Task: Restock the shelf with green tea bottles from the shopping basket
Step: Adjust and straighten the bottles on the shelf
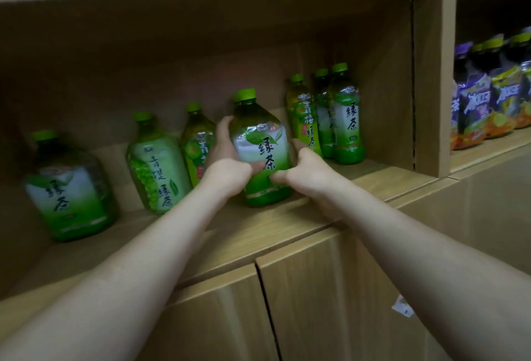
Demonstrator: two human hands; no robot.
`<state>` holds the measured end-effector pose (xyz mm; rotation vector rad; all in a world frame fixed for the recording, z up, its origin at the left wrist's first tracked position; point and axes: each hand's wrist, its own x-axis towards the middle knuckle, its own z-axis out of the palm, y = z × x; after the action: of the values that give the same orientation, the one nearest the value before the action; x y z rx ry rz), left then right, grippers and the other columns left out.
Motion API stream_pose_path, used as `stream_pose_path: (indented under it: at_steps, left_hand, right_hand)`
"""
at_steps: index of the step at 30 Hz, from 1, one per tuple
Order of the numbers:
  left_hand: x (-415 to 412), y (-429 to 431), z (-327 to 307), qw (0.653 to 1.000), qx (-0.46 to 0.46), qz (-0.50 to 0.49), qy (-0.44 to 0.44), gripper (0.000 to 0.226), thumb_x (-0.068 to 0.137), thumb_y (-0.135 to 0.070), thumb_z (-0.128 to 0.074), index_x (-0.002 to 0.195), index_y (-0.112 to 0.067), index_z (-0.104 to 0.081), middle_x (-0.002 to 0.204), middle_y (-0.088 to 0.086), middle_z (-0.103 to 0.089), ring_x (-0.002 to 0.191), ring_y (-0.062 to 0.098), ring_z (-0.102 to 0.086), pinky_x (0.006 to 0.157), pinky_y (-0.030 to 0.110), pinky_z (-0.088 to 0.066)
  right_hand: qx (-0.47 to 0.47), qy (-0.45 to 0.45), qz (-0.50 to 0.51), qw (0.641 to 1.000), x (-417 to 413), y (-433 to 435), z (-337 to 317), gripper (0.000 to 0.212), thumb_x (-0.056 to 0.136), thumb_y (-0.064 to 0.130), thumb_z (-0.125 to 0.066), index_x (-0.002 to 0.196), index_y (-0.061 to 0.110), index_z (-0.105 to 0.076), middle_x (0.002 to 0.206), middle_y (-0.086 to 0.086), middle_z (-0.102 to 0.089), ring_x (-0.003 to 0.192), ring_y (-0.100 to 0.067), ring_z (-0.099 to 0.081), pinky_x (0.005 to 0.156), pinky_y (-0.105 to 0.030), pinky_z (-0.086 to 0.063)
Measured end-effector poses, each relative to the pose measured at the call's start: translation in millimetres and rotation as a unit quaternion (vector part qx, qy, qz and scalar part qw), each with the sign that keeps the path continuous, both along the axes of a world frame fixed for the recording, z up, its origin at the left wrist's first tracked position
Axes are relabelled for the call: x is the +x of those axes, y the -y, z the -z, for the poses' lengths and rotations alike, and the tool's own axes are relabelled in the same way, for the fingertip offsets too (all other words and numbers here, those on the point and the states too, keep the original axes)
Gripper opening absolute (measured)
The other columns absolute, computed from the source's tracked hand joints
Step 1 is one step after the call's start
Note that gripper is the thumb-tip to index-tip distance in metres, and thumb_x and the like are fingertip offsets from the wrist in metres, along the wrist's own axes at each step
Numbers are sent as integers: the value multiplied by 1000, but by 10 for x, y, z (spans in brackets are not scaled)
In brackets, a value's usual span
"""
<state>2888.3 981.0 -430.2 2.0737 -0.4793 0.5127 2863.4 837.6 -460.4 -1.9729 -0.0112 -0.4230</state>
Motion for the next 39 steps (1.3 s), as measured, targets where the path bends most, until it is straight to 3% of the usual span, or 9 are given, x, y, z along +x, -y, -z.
stream_pose_path:
  at_steps: [5,11,16,20,24,27,29,34,39]
  left_hand:
    - [-268,-644,-104,994,92,-52,-13,101,66,-21,-80,139,-39,-14,125,0,-60,110,23,-59,96,41,-48]
    - [-511,-1189,-259,971,121,-178,103,91,68,-44,-79,138,-19,-28,127,9,-56,116,29,-56,95,42,-47]
    - [-588,-1684,-243,943,153,-251,155,101,70,-40,-79,146,-24,-15,150,8,-31,132,29,-41,103,35,-37]
    - [-590,-1814,-229,817,420,-259,298,81,71,-34,-73,142,-31,-35,151,11,-32,139,33,-28,110,50,-30]
    - [-502,-1928,-226,730,612,-203,227,57,77,-48,-63,129,-25,-55,133,3,-56,137,25,-34,114,56,-8]
    - [-495,-2089,-249,660,689,-186,232,70,61,-57,-75,115,-15,-63,126,9,-60,131,29,-44,111,60,-18]
    - [-488,-2147,-284,658,692,-182,236,75,52,-58,-80,110,-14,-64,122,10,-63,127,29,-49,109,60,-23]
    - [-380,-2301,-308,650,708,-246,123,73,79,-56,-62,138,-21,-40,155,9,-23,146,26,-9,116,53,0]
    - [-330,-2262,-331,643,715,-267,66,71,82,-54,-60,141,-21,-40,154,8,-26,145,27,-12,116,52,-2]
  right_hand:
    - [-29,-39,-89,995,-10,-351,-119,54,65,33,-86,108,16,-58,110,-3,-68,100,-19,-66,90,-40,-55]
    - [-111,-76,-202,970,-76,-1077,-352,75,72,42,-80,131,22,-38,122,0,-60,104,-18,-61,74,-40,-61]
    - [-84,-37,-224,970,-16,-1720,-348,101,71,35,-82,147,28,-17,120,5,-45,104,-21,-54,66,-41,-61]
    - [-52,-44,-252,965,136,-2063,-286,91,74,11,-75,147,26,-23,130,-3,-49,110,-28,-57,68,-39,-61]
    - [-9,-149,-322,935,204,-2039,-202,57,81,-6,-66,130,16,-47,128,-8,-54,112,-26,-57,73,-33,-60]
    - [47,-156,-317,934,234,-2053,-215,60,89,-3,-57,141,23,-42,127,-15,-59,110,-31,-61,80,-42,-58]
    - [54,-146,-317,936,217,-2129,-233,61,91,0,-55,144,25,-37,127,-16,-59,109,-31,-62,83,-42,-58]
    - [17,-134,-350,927,89,-2284,-180,62,93,3,-54,146,26,-33,137,-8,-52,119,-23,-56,91,-37,-54]
    - [-71,-41,-302,950,40,-2101,-197,46,89,8,-54,133,22,-52,117,-7,-67,104,-24,-64,79,-32,-56]
